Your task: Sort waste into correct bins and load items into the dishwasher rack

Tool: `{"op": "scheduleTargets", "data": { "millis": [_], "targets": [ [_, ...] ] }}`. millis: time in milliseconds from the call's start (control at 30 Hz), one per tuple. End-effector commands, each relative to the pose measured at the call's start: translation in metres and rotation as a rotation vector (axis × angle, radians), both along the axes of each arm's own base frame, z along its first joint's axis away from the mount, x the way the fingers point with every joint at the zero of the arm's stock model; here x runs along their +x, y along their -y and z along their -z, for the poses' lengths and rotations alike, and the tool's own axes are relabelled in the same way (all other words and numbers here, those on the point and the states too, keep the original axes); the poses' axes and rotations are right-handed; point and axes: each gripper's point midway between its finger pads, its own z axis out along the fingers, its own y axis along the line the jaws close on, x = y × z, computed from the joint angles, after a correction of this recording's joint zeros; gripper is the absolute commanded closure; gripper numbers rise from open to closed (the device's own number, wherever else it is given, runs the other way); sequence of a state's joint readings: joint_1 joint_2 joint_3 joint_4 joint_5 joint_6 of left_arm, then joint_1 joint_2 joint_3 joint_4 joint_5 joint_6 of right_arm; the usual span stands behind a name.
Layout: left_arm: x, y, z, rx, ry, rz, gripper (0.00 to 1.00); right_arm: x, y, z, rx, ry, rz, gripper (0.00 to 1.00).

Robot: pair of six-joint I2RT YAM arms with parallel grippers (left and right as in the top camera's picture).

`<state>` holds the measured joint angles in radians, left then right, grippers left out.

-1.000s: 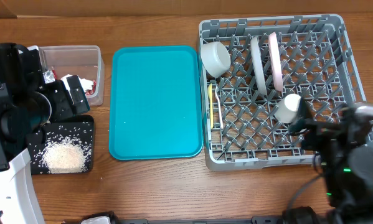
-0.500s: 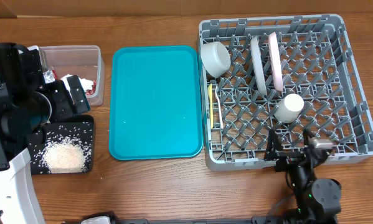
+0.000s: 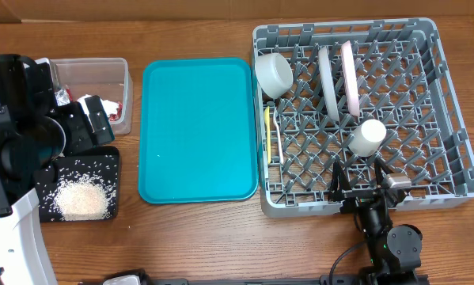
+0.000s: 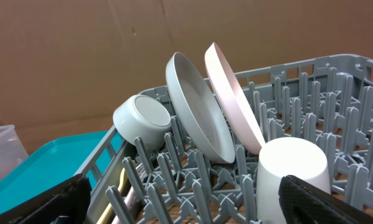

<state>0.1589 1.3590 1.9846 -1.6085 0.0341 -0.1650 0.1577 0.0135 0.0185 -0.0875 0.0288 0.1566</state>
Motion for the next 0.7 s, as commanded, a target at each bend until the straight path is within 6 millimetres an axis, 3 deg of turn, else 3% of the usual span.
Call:
{"op": "scheduleTargets", "data": {
  "millis": [0,367,500,567,600,667],
  "targets": [
    [0.001,0.002,0.001,-0.004,-0.003,0.01,0.0,0.0,-0.001,0.001,0.004,0.007,-0.005,0.0],
    [-0.004,0.005,-0.004,-0.001,0.018,0.019,0.0,0.0,-0.001,0.001,0.004,0.007,-0.005,0.0],
    [-0.024,-0.003,-0.016,0.164,0.061,0.035,0.0,0.0,-0.001,0.001,0.004,0.007,-0.005,0.0],
    [-0.017,0.012,-0.034,0.213,0.203,0.149,0.0,0.0,-0.001,0.001,0.004,0.007,-0.005,0.0],
    [-0.011,0.03,-0.05,0.255,0.349,0.299,0.0,0.0,-0.001,0.001,0.004,0.007,-0.005,0.0],
    [-0.016,0.045,-0.056,0.312,0.472,0.441,0.0,0.0,-0.001,0.001,0.004,0.007,-0.005,0.0]
  ]
}}
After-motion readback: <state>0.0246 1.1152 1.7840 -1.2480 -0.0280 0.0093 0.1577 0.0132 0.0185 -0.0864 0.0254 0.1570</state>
